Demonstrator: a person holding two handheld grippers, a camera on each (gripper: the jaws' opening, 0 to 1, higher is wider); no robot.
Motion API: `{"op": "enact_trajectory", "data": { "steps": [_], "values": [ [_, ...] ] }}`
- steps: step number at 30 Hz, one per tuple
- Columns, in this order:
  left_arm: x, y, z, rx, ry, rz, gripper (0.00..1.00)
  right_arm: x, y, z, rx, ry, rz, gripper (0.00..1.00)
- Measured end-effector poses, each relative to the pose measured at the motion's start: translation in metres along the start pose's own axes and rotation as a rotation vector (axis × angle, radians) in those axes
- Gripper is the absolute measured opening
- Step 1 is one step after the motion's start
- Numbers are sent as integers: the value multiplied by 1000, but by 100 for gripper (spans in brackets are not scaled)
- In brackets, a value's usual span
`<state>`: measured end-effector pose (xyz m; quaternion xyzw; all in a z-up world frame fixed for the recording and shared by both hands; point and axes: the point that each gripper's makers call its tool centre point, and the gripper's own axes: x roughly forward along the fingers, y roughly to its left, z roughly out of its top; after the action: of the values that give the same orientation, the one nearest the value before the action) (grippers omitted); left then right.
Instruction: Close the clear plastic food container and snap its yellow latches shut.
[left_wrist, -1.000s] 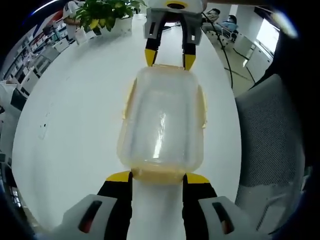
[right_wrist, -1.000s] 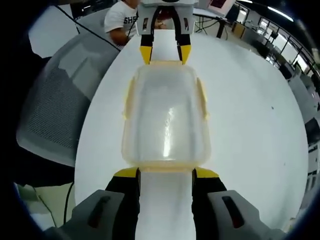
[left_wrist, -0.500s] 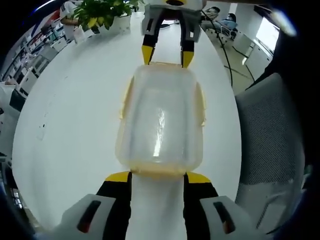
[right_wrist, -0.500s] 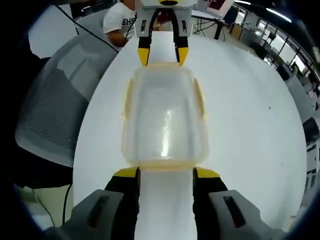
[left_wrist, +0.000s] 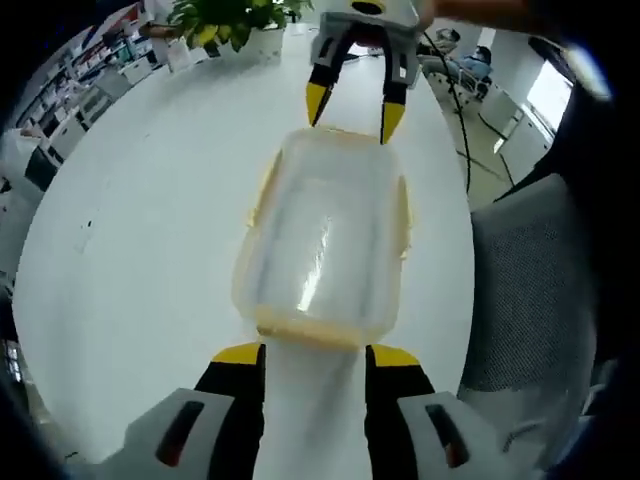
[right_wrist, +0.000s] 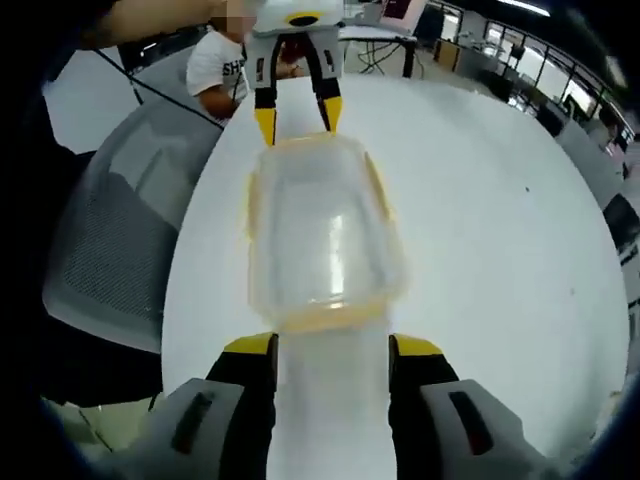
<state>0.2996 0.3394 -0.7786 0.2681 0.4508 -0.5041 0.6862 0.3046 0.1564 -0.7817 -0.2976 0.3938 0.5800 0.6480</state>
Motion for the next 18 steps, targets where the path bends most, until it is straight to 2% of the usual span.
{"op": "enact_trajectory", "data": {
  "steps": [5,9,11,14,16,18],
  "values": [
    [-6,-1,-4,-131,-39,-12,34,-4,1,8,141,-75,14,40],
    [-6,0,-4,-224,-74,-20,34,-3,0,10,170,-78,0,39],
    [-6,-1,-4,-306,-91,-24,34,-2,2,13,193,-90,3,39],
    [-5,0,-4,-383,-119,-31,34,-2,-1,16,232,-110,-18,40],
    [-5,-1,-3,-454,-143,-49,34,-4,-3,19,254,-126,-19,39],
    [-6,0,2,-524,-191,-57,34,-4,-6,19,282,-132,-25,39]
  ]
}}
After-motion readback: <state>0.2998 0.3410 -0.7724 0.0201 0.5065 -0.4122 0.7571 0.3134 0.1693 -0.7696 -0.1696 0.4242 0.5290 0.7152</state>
